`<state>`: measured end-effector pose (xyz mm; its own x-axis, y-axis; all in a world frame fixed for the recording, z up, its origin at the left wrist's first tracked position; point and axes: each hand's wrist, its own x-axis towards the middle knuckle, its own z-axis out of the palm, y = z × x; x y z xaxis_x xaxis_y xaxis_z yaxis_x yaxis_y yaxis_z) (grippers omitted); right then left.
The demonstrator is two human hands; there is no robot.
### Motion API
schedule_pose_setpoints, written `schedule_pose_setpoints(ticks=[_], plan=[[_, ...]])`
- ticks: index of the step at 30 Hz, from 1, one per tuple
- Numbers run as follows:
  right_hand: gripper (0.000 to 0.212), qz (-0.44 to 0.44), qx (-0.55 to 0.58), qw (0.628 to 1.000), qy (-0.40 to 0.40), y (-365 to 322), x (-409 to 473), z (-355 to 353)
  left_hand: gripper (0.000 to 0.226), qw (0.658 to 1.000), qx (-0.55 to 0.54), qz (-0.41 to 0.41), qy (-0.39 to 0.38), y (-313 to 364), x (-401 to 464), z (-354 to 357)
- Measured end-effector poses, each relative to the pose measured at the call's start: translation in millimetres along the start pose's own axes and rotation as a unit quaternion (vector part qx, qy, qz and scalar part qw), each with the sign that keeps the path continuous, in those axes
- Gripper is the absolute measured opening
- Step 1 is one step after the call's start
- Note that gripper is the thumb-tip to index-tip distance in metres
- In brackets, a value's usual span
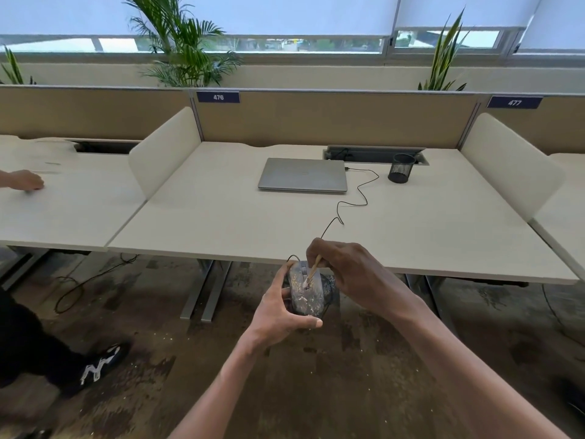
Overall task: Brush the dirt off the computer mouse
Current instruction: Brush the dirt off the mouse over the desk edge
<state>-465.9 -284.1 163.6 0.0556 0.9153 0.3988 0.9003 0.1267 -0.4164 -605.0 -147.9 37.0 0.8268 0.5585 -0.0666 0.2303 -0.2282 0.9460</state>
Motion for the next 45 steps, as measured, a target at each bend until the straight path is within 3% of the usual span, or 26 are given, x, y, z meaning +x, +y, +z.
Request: schedule_pose_setpoints(ticks=[5,23,29,34,37,41,45], plan=[[0.046,0.022,-0.009,0.999,0.049,12.7,4.6,1.9,0.130,1.000,0.001,0.006,0.003,-3.7,1.7,-0.2],[0.039,0.086,0.014,0.983,0.163,24.2,-6.3,10.1,0.120,0.999,0.023,0.032,0.012,-9.5,4.1,-6.7],[0.043,0.101,0.012,0.985,0.141,22.9,-15.2,15.3,0.123,0.999,0.023,0.034,0.012,-8.8,2.2,-4.6],[0.035,0.124,0.039,0.968,0.213,32.5,-10.0,6.1,0.122,0.999,0.019,0.039,0.004,-5.8,3.4,-3.7],[0.031,0.150,0.070,0.965,0.205,33.1,-12.2,10.8,0.125,0.999,-0.001,0.037,0.012,-8.3,4.7,-4.8],[0.043,0.173,0.086,0.965,0.178,32.0,-22.7,13.7,0.128,0.999,-0.007,0.035,0.005,-8.4,6.0,-4.5],[0.040,0.179,0.096,0.956,0.211,34.5,-17.0,6.8,0.124,0.999,-0.001,0.035,0.008,-8.8,6.8,-2.0]])
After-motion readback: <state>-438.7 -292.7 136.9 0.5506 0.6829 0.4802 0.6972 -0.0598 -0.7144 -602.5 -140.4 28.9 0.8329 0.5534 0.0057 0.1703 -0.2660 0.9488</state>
